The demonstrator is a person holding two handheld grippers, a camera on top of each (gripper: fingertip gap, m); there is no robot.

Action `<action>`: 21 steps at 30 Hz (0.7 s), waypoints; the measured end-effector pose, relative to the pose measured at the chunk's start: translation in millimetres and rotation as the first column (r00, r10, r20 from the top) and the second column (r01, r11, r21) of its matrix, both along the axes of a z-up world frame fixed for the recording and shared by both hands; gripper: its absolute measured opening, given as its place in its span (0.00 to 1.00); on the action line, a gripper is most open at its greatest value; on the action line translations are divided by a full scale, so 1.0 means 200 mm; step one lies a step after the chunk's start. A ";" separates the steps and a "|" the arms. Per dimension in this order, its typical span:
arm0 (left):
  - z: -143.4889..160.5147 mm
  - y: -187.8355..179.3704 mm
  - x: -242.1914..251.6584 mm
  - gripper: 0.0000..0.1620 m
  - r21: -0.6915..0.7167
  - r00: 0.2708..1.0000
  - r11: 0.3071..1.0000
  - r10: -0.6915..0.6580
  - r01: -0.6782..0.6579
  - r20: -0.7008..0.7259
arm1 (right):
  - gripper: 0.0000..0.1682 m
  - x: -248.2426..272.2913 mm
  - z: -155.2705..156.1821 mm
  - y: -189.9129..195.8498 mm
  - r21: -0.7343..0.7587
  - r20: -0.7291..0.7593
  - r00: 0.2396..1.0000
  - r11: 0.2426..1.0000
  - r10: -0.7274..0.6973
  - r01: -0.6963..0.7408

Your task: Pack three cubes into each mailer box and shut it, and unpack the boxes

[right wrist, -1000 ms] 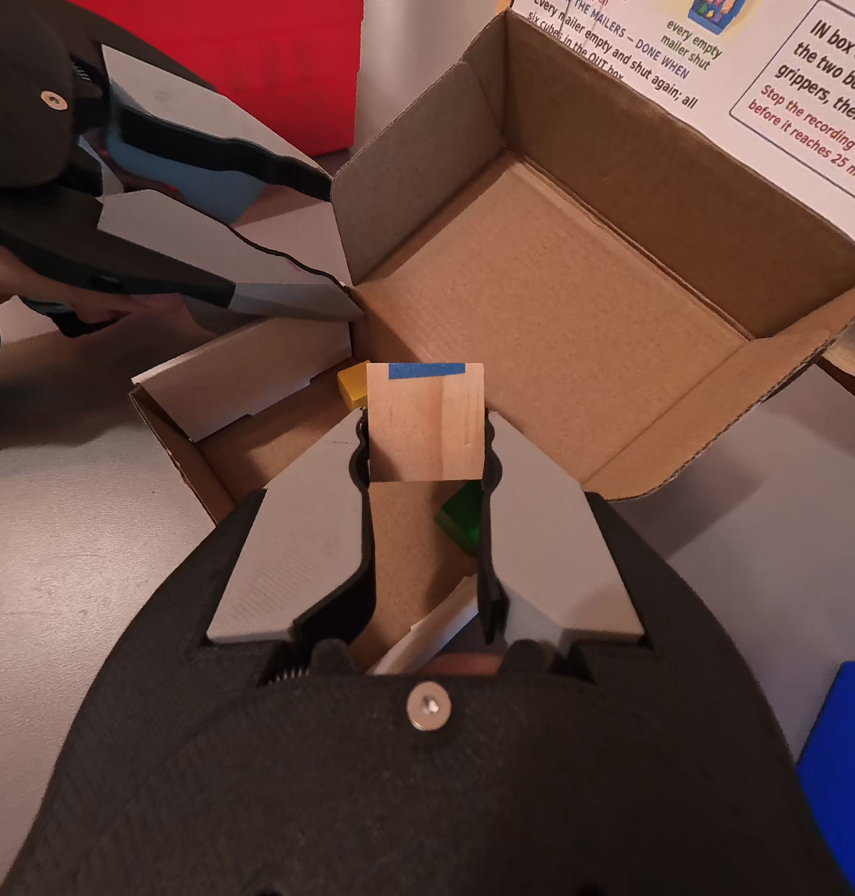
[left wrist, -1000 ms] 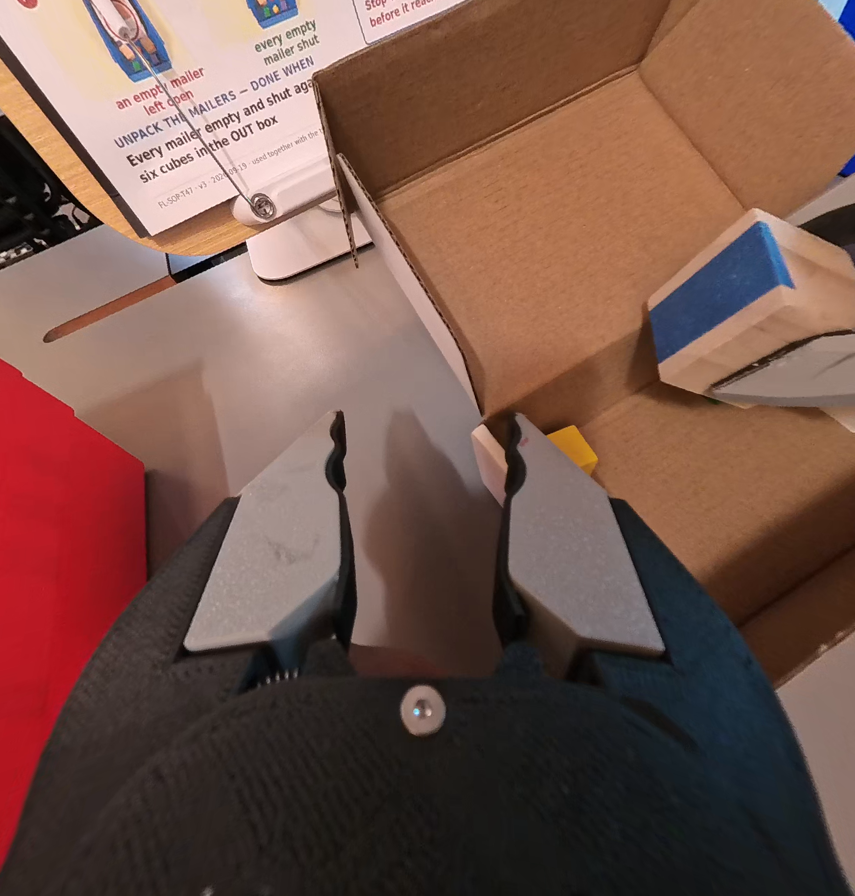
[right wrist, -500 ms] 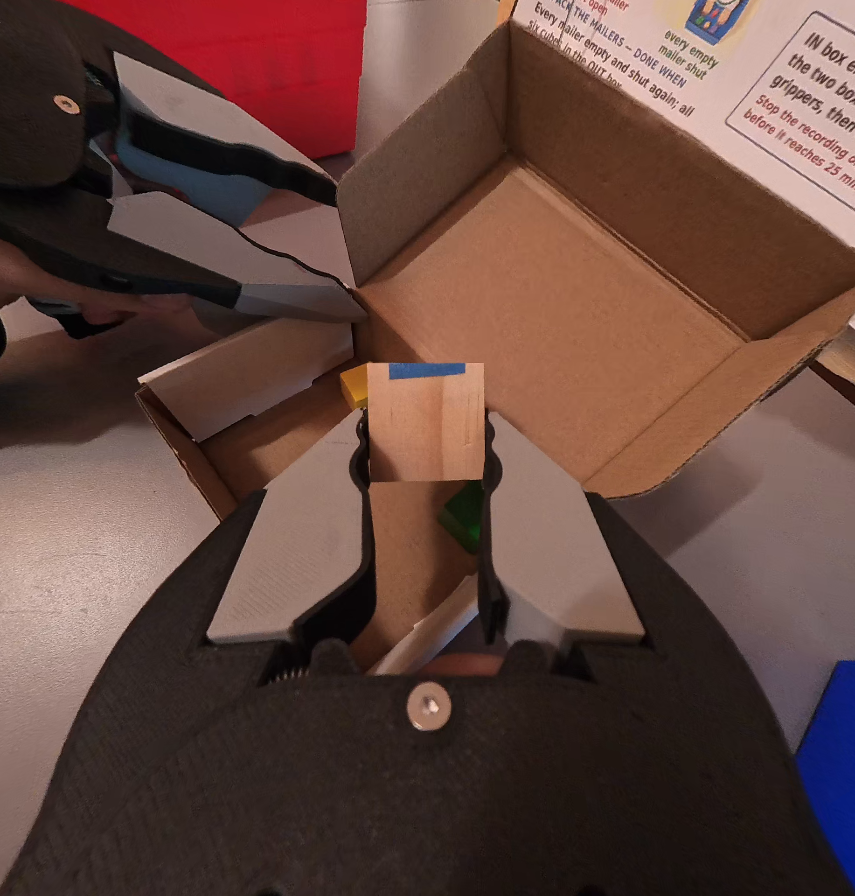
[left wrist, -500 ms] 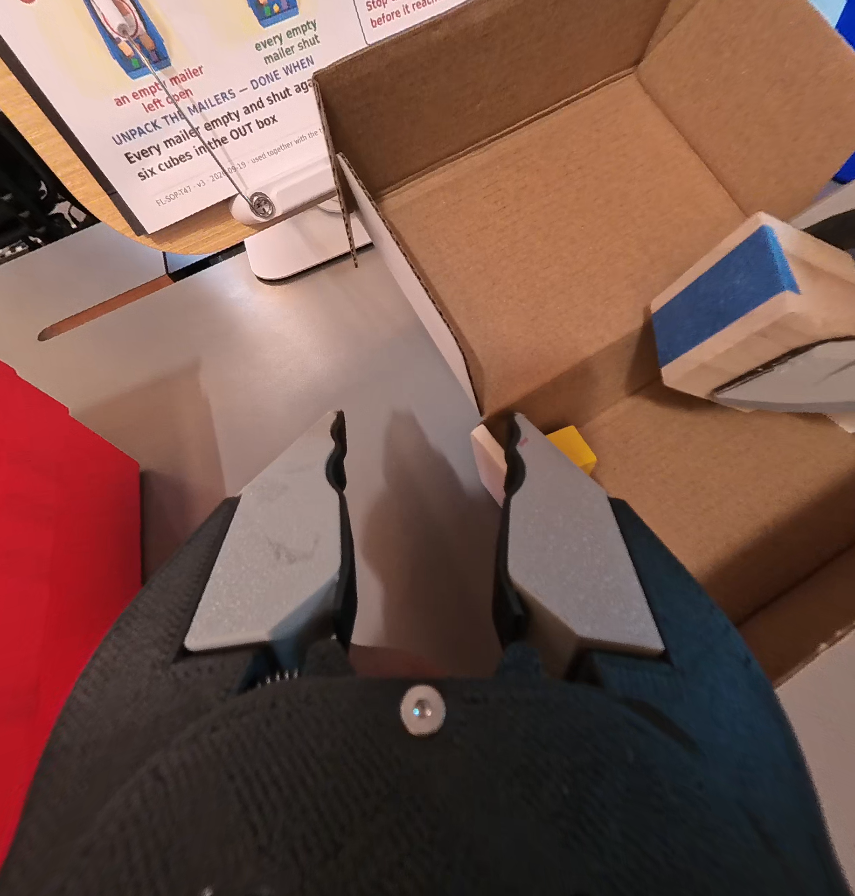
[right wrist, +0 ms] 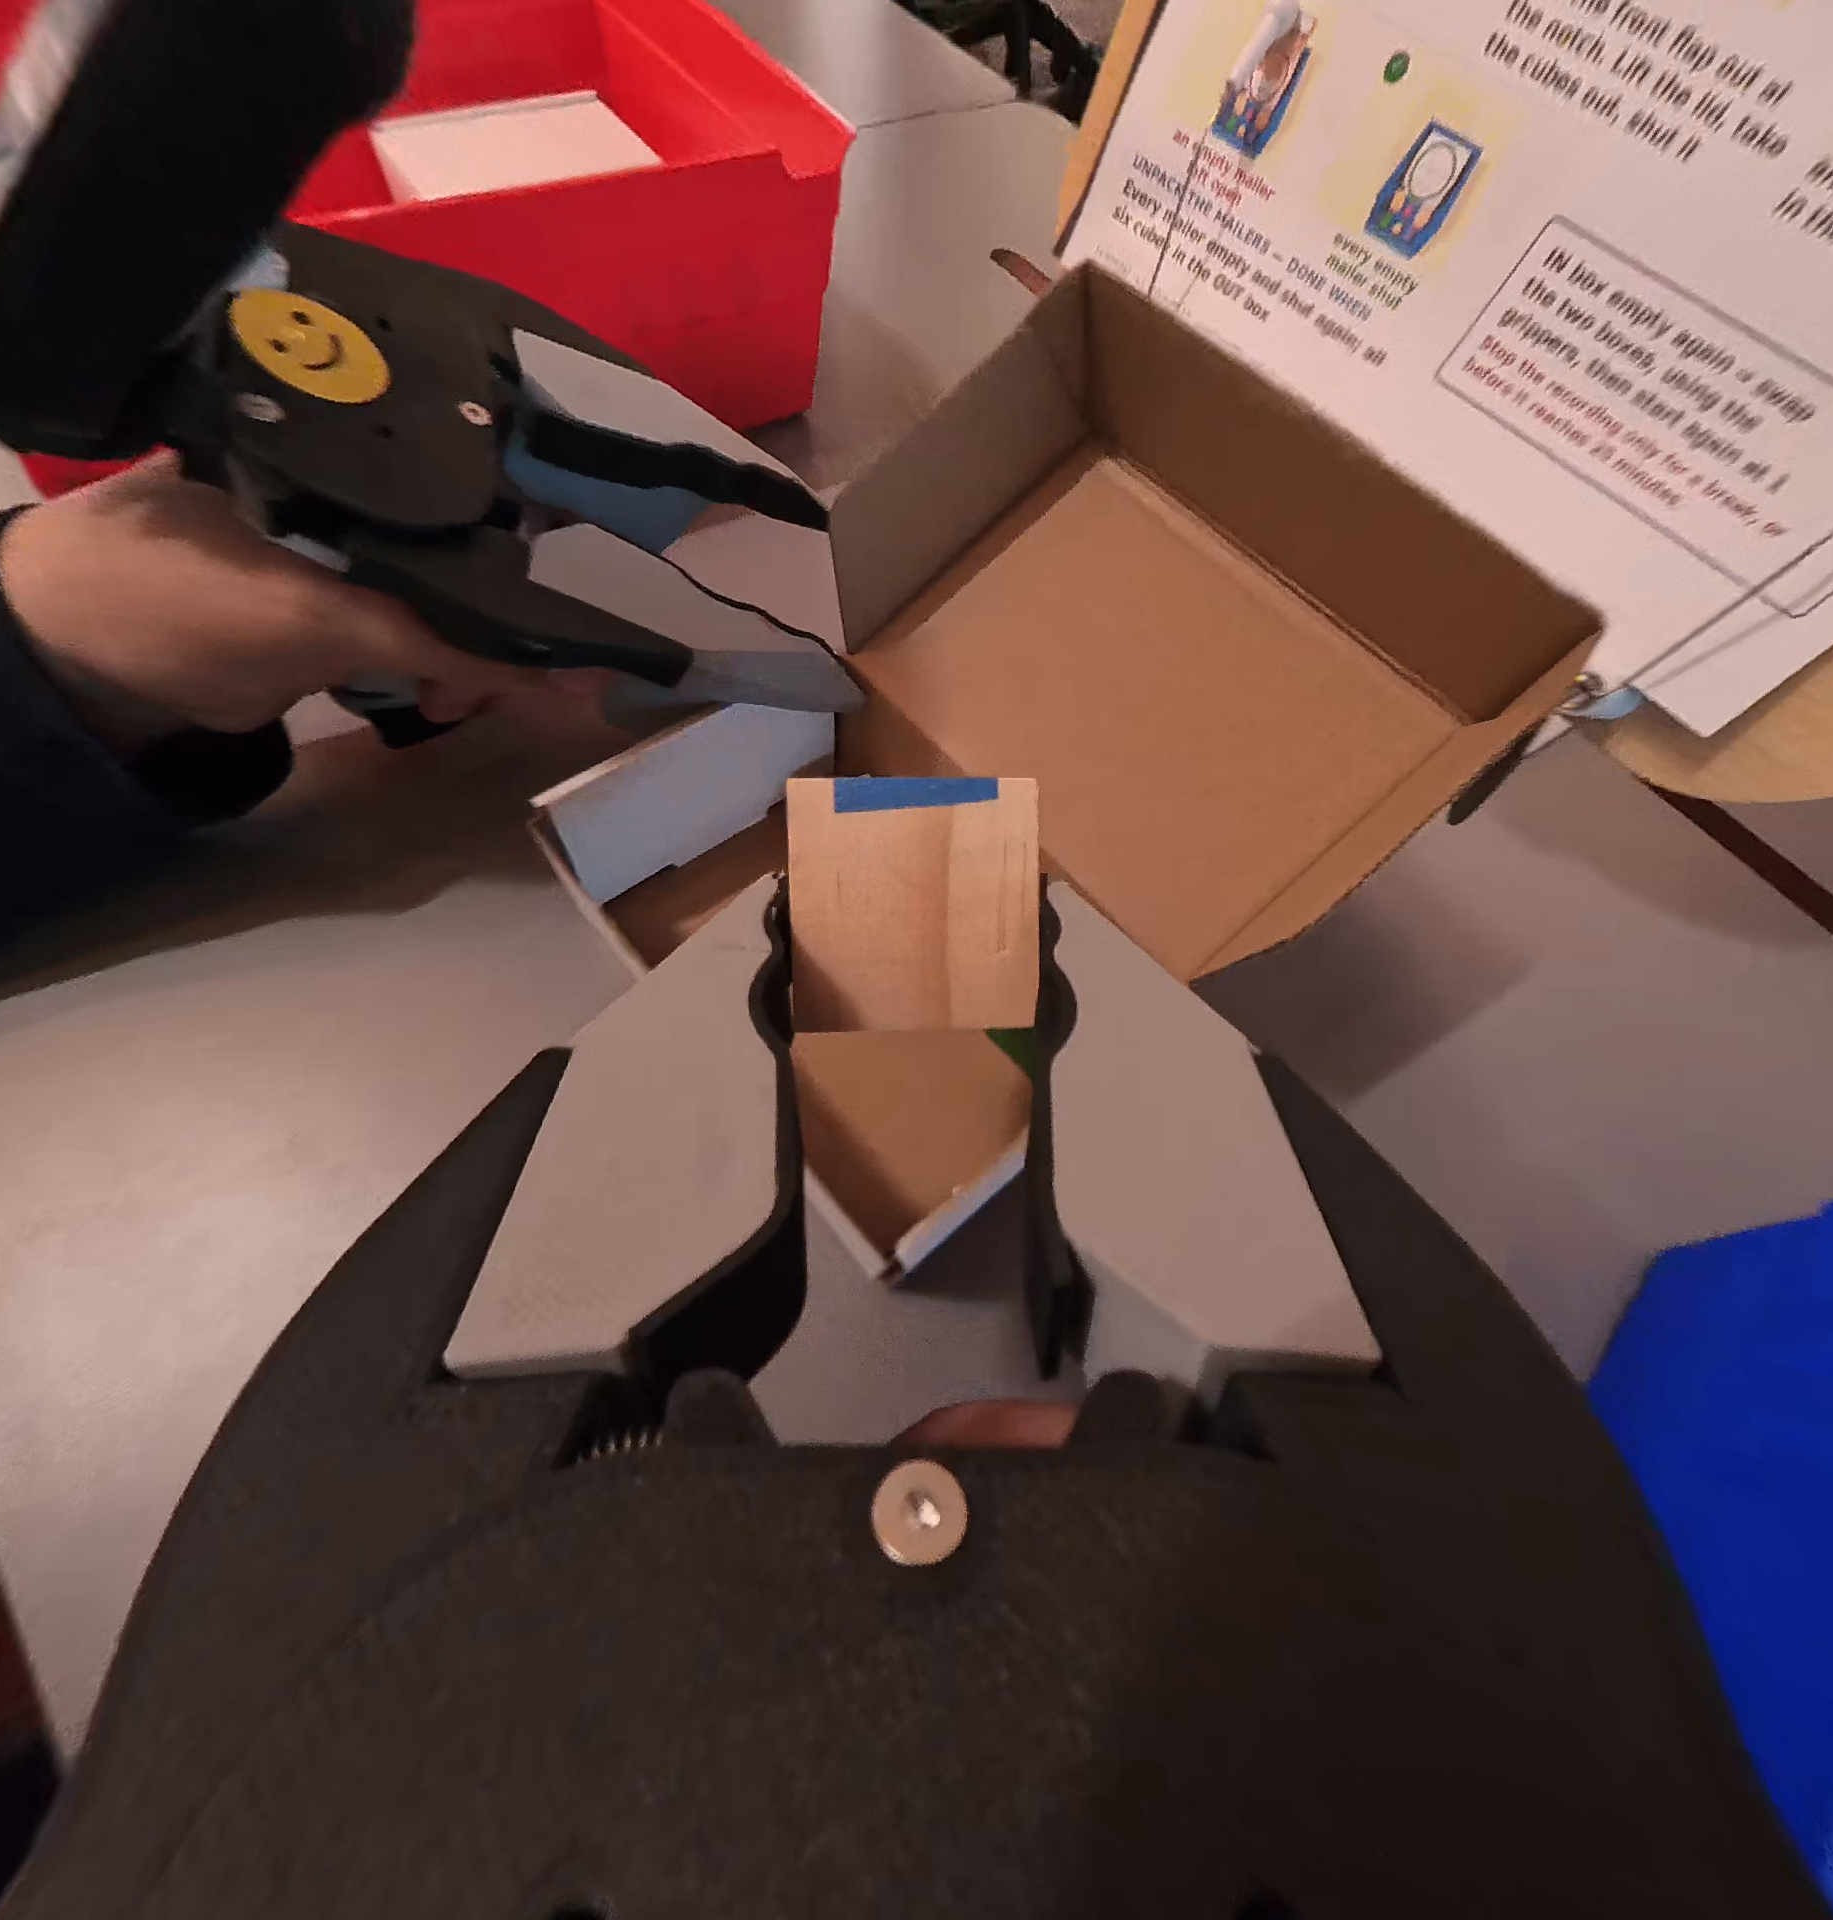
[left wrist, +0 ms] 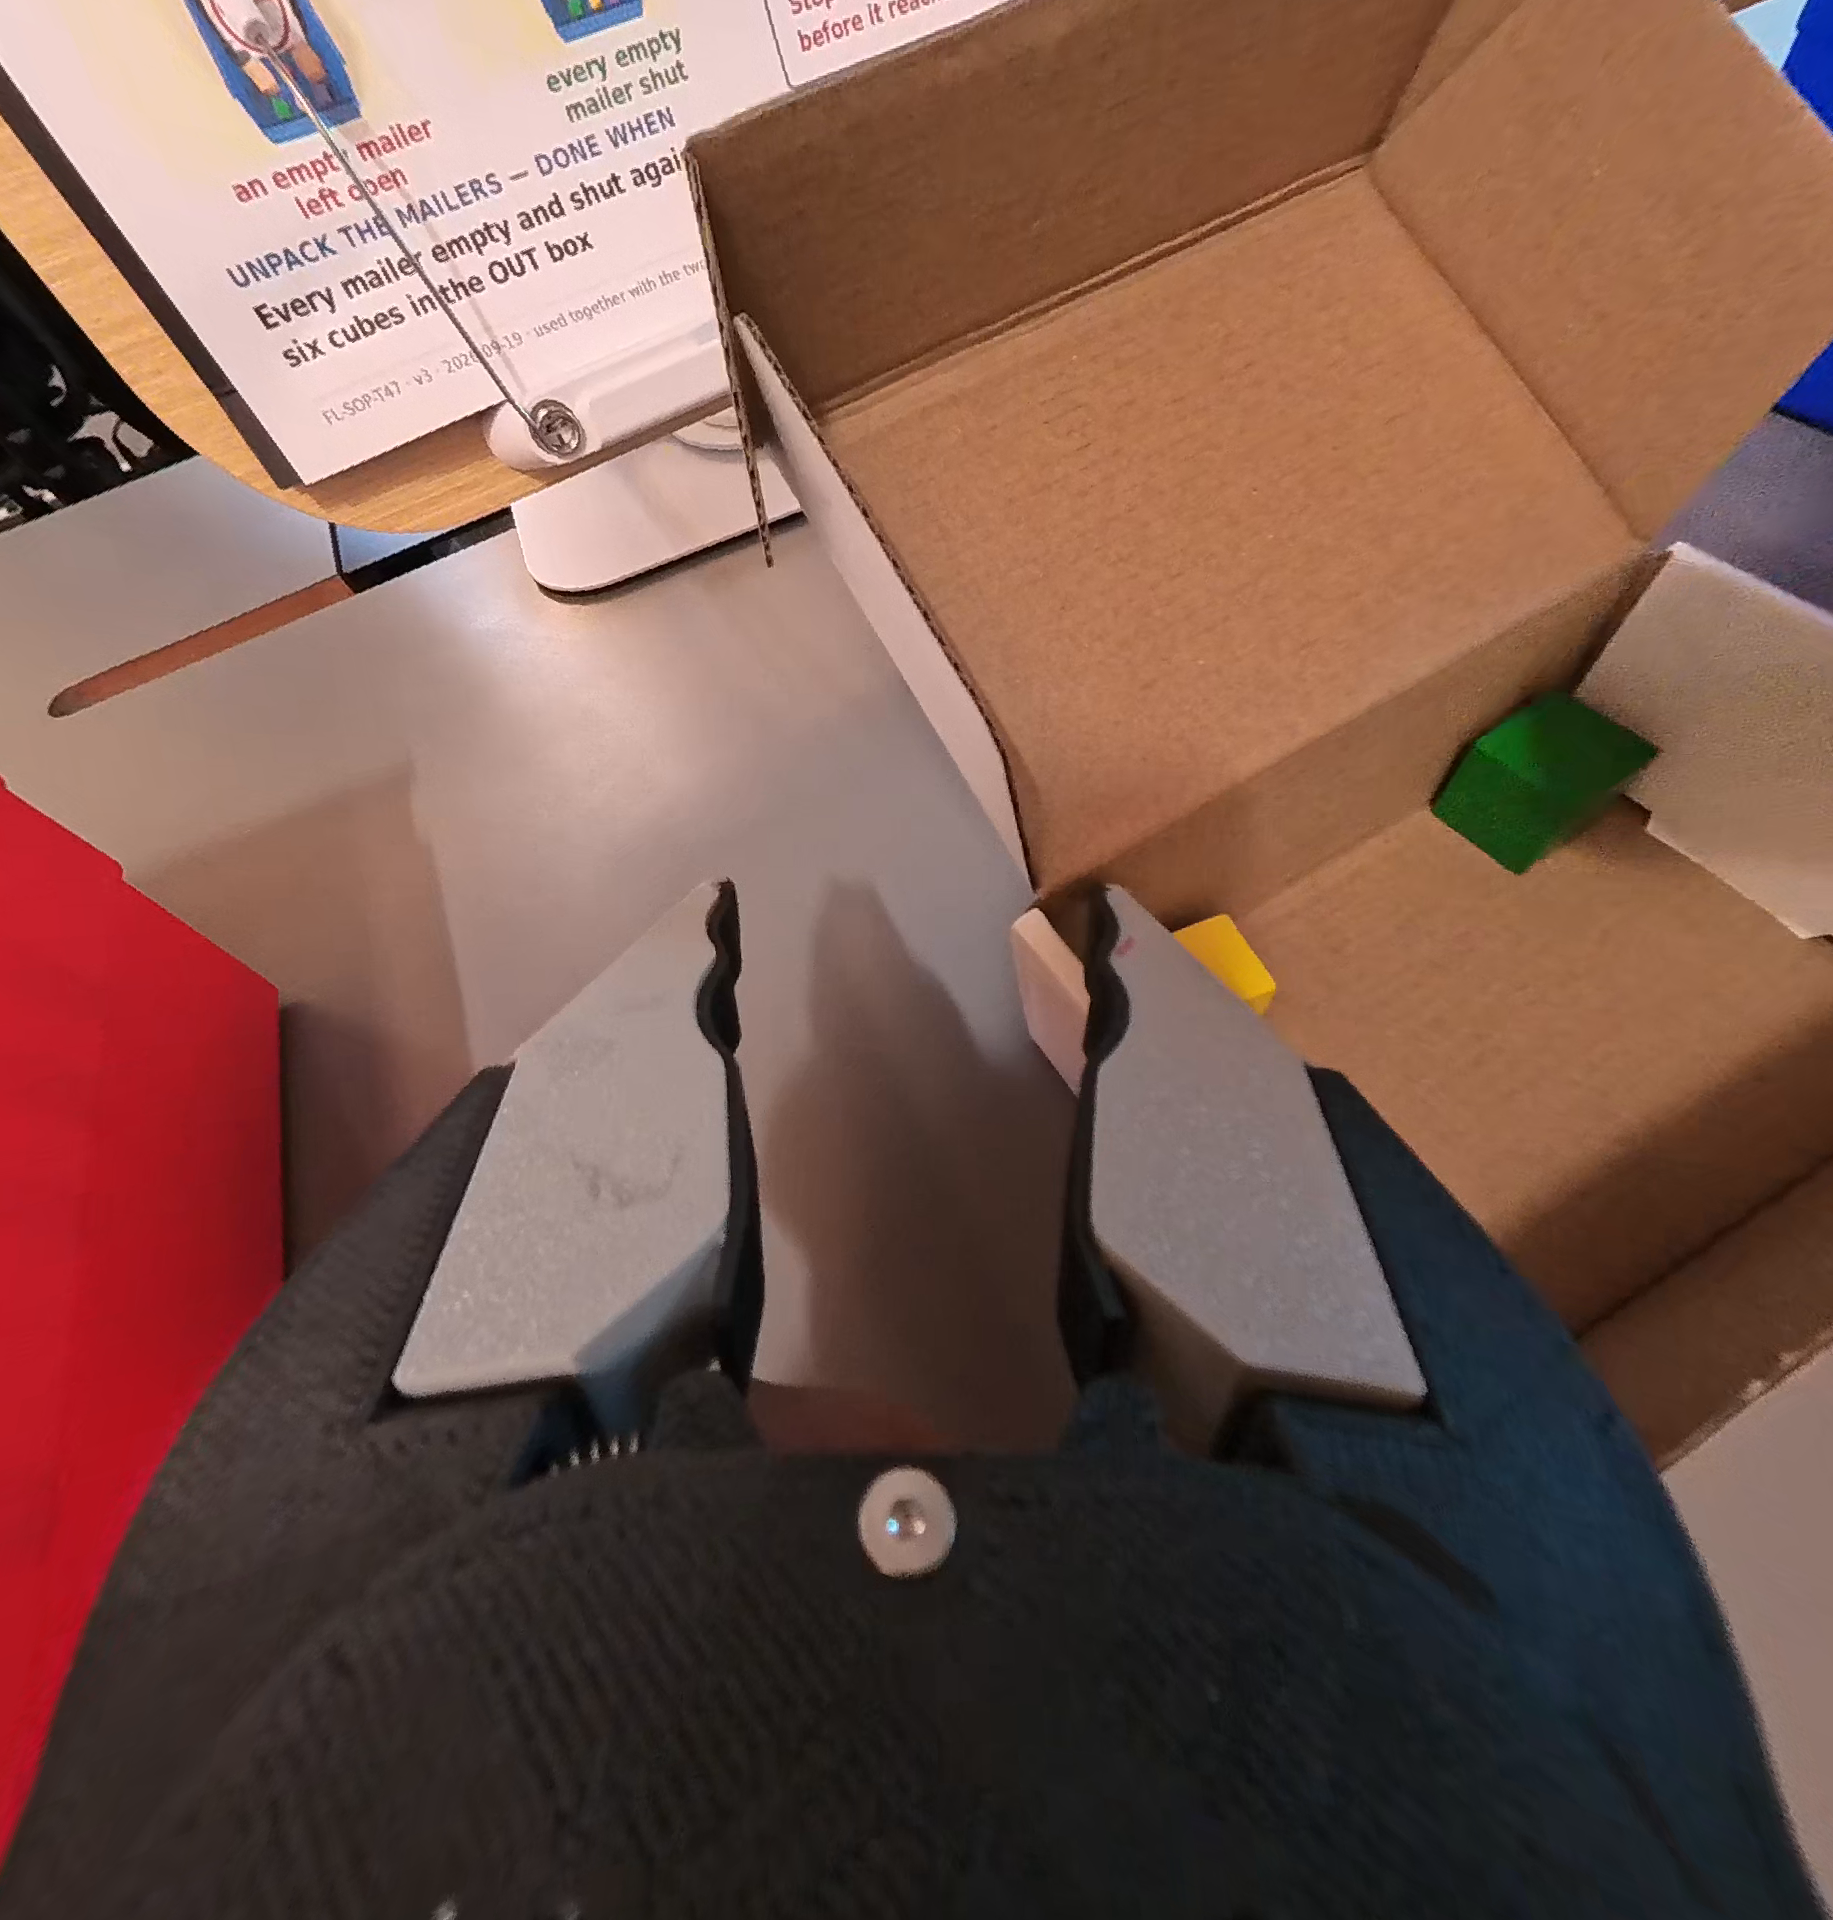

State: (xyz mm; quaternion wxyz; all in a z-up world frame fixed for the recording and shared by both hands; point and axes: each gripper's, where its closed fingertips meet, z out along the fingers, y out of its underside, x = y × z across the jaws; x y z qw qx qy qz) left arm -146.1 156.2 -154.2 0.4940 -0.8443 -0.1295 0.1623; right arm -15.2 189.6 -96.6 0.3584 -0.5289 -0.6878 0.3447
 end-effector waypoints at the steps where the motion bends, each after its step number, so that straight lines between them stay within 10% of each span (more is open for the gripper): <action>1: 0.00 0.00 0.00 0.40 0.000 1.000 1.000 -0.001 0.001 -0.001 | 0.26 0.04 0.04 -0.01 0.011 -0.002 1.000 1.000 0.001 -0.001; 12: 0.00 0.00 0.00 0.40 0.004 1.000 1.000 -0.002 0.002 0.002 | 0.26 0.47 0.35 0.31 -0.033 -0.014 0.991 0.991 -0.134 0.133; 21: 0.00 0.00 0.00 0.40 0.003 1.000 1.000 -0.002 0.002 0.000 | 0.26 0.87 0.31 0.82 0.064 0.126 0.924 0.933 -0.361 0.355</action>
